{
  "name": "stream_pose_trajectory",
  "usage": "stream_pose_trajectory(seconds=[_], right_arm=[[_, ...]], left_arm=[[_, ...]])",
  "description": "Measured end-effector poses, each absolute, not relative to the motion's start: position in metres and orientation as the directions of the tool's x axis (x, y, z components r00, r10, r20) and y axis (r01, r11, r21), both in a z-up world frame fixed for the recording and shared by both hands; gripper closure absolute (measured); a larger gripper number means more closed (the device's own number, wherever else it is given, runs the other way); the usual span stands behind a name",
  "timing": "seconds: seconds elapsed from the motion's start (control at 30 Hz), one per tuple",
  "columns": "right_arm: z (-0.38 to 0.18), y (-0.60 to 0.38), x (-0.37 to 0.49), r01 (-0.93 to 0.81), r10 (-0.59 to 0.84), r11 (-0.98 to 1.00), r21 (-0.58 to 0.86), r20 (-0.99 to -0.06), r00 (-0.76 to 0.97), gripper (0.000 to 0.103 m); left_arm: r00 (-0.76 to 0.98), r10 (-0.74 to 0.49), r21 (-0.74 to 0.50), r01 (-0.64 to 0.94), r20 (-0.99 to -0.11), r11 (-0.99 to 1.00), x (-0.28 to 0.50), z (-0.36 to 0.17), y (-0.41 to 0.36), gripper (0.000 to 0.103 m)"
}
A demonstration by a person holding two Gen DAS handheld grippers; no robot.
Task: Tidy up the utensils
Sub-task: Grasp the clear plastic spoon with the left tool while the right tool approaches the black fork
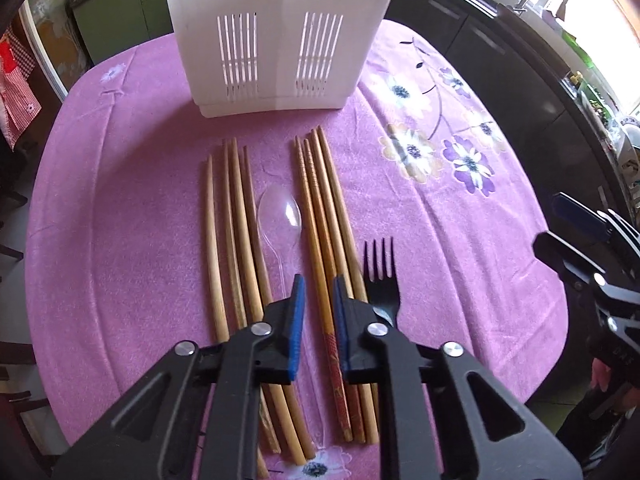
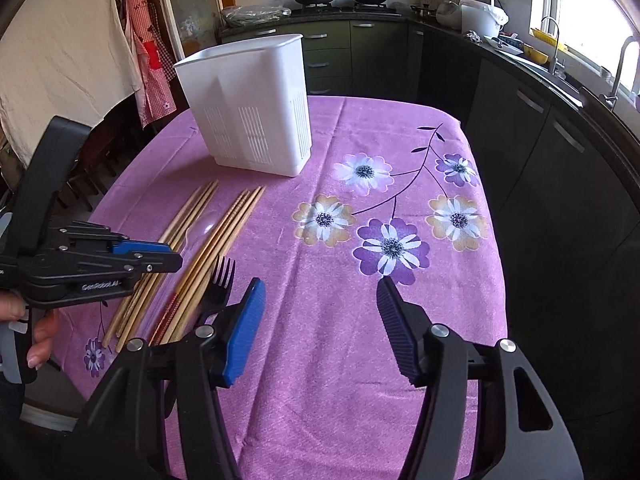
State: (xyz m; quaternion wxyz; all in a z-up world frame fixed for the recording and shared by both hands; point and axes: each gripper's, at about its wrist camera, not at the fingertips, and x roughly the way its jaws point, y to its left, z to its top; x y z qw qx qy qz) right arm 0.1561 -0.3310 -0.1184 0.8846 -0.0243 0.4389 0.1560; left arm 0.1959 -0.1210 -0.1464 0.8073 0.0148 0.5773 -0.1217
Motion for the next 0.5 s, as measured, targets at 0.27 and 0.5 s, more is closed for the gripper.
stream_pose_trajectory(seconds=[0.27,0.5], right_arm=[[-0.120,-0.328,0.155,-0.304,0.267,0.947,0.106,-0.786,0.558,0.045],[-0.121,-0.325,0.158,-0.303,0.261,0.948,0.099,-0.788,0.558,0.045]], left_arm=[[0.292,-0.107,-0.055,0.179,-0.950,0.982,0.212,-0.155,-0.119,0.091],[0.281,-0.051,0.006,0.197,-0.958,0.980,0.221,-0.162,-0.126,0.091]])
